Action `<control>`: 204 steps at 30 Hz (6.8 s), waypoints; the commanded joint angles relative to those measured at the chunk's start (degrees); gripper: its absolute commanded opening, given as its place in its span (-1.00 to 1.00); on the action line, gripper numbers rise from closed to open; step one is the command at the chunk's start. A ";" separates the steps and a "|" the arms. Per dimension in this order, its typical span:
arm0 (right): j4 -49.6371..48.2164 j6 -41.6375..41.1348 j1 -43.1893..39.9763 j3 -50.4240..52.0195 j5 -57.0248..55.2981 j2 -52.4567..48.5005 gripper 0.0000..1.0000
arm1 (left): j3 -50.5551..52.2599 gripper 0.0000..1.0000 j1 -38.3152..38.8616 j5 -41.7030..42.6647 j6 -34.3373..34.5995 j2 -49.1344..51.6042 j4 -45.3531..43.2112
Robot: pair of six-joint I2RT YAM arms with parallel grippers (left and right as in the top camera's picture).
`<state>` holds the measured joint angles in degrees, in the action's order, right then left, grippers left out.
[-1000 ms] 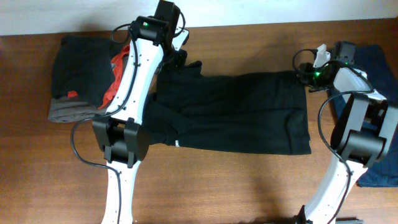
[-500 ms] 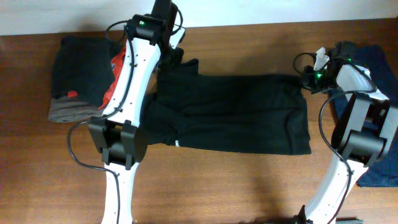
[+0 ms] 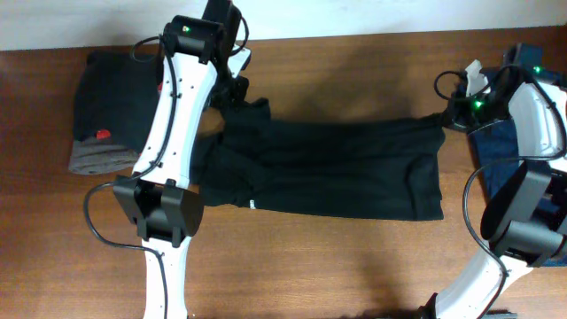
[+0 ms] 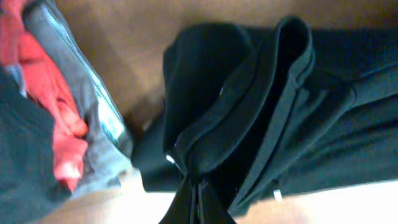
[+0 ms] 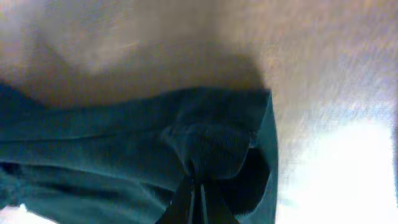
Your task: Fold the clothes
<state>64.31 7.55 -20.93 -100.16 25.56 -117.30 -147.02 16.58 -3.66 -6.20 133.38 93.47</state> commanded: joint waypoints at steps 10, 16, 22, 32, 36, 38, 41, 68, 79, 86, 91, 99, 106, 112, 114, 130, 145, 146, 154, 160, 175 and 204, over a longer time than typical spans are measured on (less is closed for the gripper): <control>18.32 1.03 0.09 -0.68 -4.90 1.60 -0.92 | 13.31 -0.98 -0.24 7.67 0.57 -4.83 3.26; 21.57 1.01 1.05 -0.46 -8.15 1.60 -0.92 | 21.57 -0.99 -0.28 6.14 0.63 -6.23 3.28; 23.56 -2.51 1.46 -0.39 -15.52 1.60 -0.92 | 25.40 -0.99 -2.12 5.40 0.96 -9.46 3.28; 25.86 -3.65 2.56 -0.35 -17.53 1.60 -0.92 | 32.70 -0.96 -2.49 4.74 0.96 -10.58 2.16; 26.62 -5.07 3.08 -0.13 -19.43 1.60 -0.83 | 32.72 -0.81 -2.49 4.70 0.94 -10.58 1.92; 27.56 -5.07 3.26 -0.11 -19.71 1.60 -0.74 | 32.72 -0.76 -2.54 3.58 0.96 -10.58 1.97; 28.65 -5.07 3.41 -0.11 -20.50 1.60 -0.56 | 32.72 -0.60 -3.39 2.40 1.03 -10.62 2.67; -4.63 7.04 -2.56 22.84 -1.97 1.44 0.36 | -1.77 0.39 -12.00 19.34 0.52 -13.38 0.68; -5.73 7.04 -4.57 22.27 2.27 1.79 -0.92 | -1.77 0.38 -12.44 18.67 -1.22 -13.38 2.38; 0.92 0.39 -7.28 13.38 -9.11 8.98 -0.92 | -1.77 0.37 -13.77 18.71 -1.18 -13.40 3.23; 3.58 -3.32 -6.51 11.21 -9.57 18.53 -0.92 | -1.77 0.38 -13.75 18.78 -1.16 -13.42 3.23; 6.56 -5.46 11.91 12.85 -9.84 18.32 -0.92 | -1.77 0.37 -13.75 18.95 -1.14 -13.42 3.23; -0.83 -13.22 28.65 15.47 -9.73 10.14 -0.92 | -1.77 0.37 -13.75 18.97 -1.11 -13.42 3.23; -7.65 -15.39 35.30 15.47 -6.97 5.46 -0.59 | -1.77 0.38 -13.75 18.97 -1.11 -13.42 3.23; -8.04 -13.81 35.82 14.51 -6.71 6.14 -0.36 | -1.77 0.38 -13.75 18.99 -1.11 -13.42 3.23; -5.92 -12.48 23.74 20.28 -7.30 7.34 -0.90 | -1.77 0.46 -13.75 18.91 -1.16 -13.42 2.93; -5.81 2.91 39.82 26.16 7.30 9.38 -0.92 | -1.75 0.70 -13.75 18.78 -1.18 -13.40 2.60; -6.08 2.47 38.69 25.83 4.70 11.23 -0.92 | -1.75 0.72 -13.75 18.45 -1.16 -13.40 2.86; -11.06 -8.46 25.86 25.00 -5.27 14.93 -0.92 | -0.98 0.72 -13.73 18.32 -1.14 -13.16 3.04; -9.01 -5.18 27.80 25.07 -0.24 7.61 -0.92 | -0.98 0.73 -13.75 18.27 -1.16 -13.14 3.04; -7.13 1.29 34.18 20.68 -3.06 18.84 -0.92 | 6.40 0.86 -12.79 18.53 -0.46 -11.19 3.23; -8.17 -6.19 22.77 20.37 -3.32 20.94 -0.91 | 64.52 0.91 -4.00 45.00 6.73 -8.24 -45.13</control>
<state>55.70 1.69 2.00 -79.07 22.50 -96.97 -83.50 8.45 40.01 0.08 121.93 47.81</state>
